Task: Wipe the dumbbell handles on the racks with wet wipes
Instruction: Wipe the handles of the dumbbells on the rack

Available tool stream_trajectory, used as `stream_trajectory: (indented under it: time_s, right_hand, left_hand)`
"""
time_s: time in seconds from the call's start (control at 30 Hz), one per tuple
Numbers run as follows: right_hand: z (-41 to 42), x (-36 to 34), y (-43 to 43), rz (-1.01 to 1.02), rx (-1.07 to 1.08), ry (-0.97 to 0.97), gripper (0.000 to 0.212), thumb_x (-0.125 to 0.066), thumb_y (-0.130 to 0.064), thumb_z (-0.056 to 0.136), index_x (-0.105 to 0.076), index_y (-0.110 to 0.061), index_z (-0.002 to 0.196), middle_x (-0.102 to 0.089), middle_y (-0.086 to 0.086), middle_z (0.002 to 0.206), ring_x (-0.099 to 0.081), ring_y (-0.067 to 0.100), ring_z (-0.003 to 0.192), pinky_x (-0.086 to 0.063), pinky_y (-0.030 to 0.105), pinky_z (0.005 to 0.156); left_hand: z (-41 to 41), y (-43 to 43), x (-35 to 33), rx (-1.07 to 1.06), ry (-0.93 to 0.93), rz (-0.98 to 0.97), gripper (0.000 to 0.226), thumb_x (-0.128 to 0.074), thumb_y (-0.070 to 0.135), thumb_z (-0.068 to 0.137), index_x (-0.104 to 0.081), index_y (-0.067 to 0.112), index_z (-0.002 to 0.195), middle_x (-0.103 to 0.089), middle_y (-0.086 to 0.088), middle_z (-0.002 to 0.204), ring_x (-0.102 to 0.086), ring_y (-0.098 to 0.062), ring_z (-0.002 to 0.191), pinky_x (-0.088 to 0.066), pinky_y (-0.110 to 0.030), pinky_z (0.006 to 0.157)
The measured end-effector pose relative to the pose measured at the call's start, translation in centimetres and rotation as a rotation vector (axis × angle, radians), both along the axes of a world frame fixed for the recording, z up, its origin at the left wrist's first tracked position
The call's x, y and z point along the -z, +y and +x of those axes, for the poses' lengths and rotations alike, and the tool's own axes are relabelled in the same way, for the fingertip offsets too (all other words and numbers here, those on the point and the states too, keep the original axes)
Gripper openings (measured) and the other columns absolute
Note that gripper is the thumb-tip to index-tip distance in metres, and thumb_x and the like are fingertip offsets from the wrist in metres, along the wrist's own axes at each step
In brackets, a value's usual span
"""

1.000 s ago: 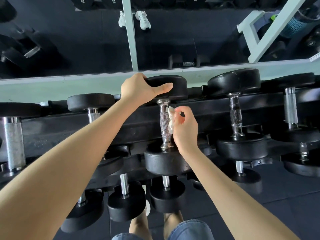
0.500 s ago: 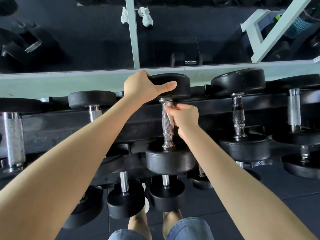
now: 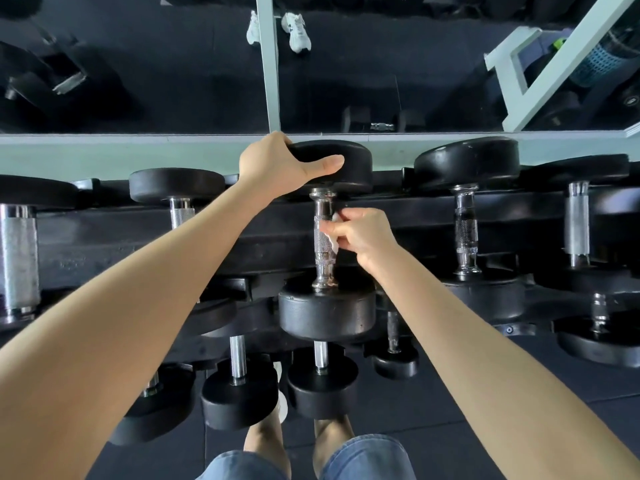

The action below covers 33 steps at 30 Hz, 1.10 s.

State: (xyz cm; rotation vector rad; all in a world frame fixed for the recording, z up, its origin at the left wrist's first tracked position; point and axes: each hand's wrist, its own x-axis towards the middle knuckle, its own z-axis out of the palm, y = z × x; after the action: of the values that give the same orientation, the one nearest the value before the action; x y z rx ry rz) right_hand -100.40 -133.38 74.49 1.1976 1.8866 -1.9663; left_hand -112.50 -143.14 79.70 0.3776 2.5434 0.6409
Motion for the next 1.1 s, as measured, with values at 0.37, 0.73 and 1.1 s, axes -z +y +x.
stream_trajectory:
  time_s: [0.37,0.73,1.1]
  right_hand:
    - [3.1,-1.6,-0.4,0.933,-0.651,0.349,0.034,-0.049,-0.003,0.093,-0.057,-0.007,0.126,-0.067,0.012,0.111,-0.062,0.015,0.084,-0.046,0.018,0.077]
    - [-0.1,0.2,4.4,1.250,-1.544,0.785,0.061,-0.080,0.019,0.051,-0.072,-0.012,0.103,-0.072,0.005,0.102,-0.068,0.024,0.099,-0.047,0.036,0.093]
    - [2.2,0.3,2.9,0.905,-1.686,0.335,0.039,-0.049,0.001,0.090,-0.068,-0.024,0.113,-0.064,-0.007,0.107,-0.051,0.014,0.113,-0.037,0.016,0.090]
  left_hand:
    - [0.7,-0.7,-0.5,-0.070,-0.055,0.105,0.078,-0.063,0.069,0.071,-0.050,0.017,0.127,-0.052,0.009,0.105,-0.051,-0.015,0.100,-0.042,-0.028,0.083]
    - [1.6,-5.2,-0.6,-0.127,-0.069,0.252,0.050,-0.063,0.049,0.084,-0.051,0.032,0.129,-0.056,0.006,0.129,-0.053,-0.009,0.115,-0.042,-0.026,0.091]
    - [1.5,-9.6,-1.5,-0.200,-0.002,0.326,0.033,-0.059,0.036,0.089,-0.058,0.031,0.122,-0.060,0.009,0.122,-0.058,-0.010,0.110,-0.046,-0.034,0.097]
